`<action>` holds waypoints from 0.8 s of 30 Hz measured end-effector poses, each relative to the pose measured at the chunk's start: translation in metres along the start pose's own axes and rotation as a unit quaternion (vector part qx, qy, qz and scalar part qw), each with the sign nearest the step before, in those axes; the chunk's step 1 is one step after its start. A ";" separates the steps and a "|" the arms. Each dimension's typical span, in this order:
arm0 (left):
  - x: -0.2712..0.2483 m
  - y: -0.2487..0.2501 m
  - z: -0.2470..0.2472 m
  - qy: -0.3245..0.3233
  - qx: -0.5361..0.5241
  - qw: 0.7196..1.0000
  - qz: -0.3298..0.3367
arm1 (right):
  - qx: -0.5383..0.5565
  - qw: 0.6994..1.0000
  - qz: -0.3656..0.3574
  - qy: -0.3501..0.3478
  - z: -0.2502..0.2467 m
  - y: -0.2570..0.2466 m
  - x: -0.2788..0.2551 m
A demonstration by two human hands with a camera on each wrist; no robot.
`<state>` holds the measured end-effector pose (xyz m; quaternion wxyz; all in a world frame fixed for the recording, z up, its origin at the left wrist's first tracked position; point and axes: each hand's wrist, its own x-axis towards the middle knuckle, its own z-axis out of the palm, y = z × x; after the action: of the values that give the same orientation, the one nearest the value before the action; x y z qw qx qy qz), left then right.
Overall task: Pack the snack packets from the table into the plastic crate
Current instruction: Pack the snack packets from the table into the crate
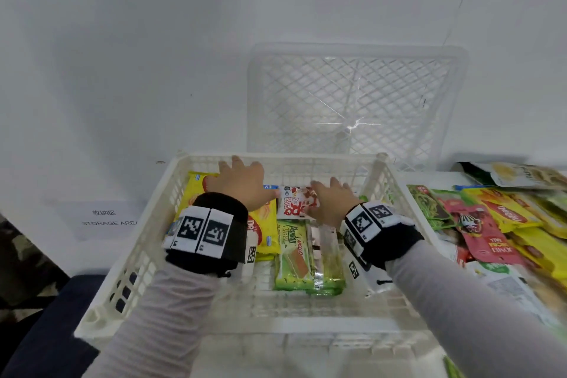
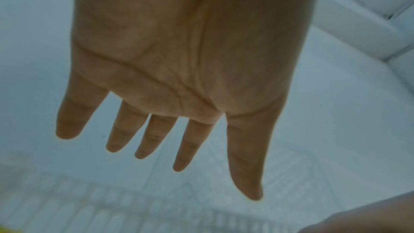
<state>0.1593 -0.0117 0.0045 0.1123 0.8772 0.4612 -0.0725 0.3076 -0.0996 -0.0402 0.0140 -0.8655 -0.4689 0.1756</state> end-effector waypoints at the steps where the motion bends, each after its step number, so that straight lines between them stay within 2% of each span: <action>1: -0.005 0.005 -0.007 0.025 -0.016 0.999 0.023 | -0.002 1.000 0.002 0.018 -0.010 0.001 -0.006; 6: -0.033 0.034 -0.029 0.156 -0.100 0.975 0.124 | -0.012 0.995 -0.001 0.102 -0.050 0.008 -0.045; 12: -0.058 0.073 -0.032 0.210 -0.228 0.926 0.217 | 0.070 0.983 -0.021 0.166 -0.077 0.034 -0.105; 16: -0.073 0.102 -0.027 0.202 -0.311 0.889 0.269 | 0.120 0.967 -0.018 0.222 -0.083 0.063 -0.146; 21: -0.090 0.141 -0.017 0.173 -0.325 0.869 0.329 | 0.188 0.941 0.031 0.280 -0.072 0.107 -0.189; 24: -0.106 0.165 -0.009 0.128 -0.321 0.865 0.364 | 0.251 0.928 0.052 0.271 -0.061 0.138 -0.209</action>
<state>0.2359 -0.1837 0.0591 0.3459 0.8997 0.1173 0.2390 0.3342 -0.3389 0.0513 0.3482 -0.8717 -0.3417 0.0466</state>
